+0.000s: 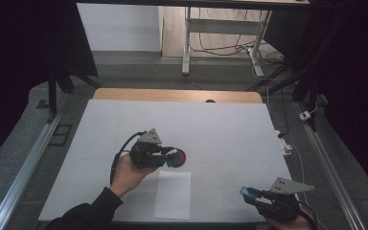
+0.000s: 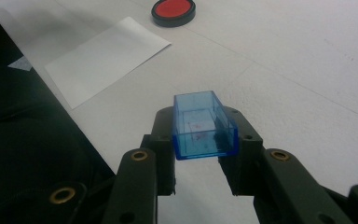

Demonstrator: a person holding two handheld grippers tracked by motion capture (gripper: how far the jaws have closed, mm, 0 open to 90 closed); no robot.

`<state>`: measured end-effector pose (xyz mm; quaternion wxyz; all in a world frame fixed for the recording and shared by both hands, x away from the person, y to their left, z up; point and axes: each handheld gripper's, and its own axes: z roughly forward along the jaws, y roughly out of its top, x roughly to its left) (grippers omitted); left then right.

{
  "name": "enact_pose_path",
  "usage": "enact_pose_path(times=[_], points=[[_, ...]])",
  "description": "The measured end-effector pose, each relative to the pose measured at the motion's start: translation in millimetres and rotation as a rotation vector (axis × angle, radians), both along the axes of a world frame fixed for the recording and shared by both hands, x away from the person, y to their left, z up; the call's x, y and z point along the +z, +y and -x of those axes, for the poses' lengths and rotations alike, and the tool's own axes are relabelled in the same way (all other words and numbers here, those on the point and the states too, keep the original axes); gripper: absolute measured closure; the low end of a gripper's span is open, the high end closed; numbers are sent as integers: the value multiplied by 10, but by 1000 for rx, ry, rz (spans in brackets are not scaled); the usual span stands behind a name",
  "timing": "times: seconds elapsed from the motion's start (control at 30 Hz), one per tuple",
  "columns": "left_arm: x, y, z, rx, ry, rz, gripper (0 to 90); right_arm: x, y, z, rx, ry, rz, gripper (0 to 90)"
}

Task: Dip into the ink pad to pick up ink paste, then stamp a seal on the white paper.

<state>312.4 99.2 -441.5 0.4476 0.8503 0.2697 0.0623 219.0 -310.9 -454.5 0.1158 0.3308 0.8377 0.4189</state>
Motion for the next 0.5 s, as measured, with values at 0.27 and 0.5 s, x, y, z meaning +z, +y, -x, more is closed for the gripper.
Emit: enact_pose_path(times=[0.27,0.5], points=[[54,-15,149,-39,-15,-14,697,0,-3,3,2,-2,1,679],[63,-20,243,-53,-16,-15,696,-2,5,0,-1,-1,-1,679]])
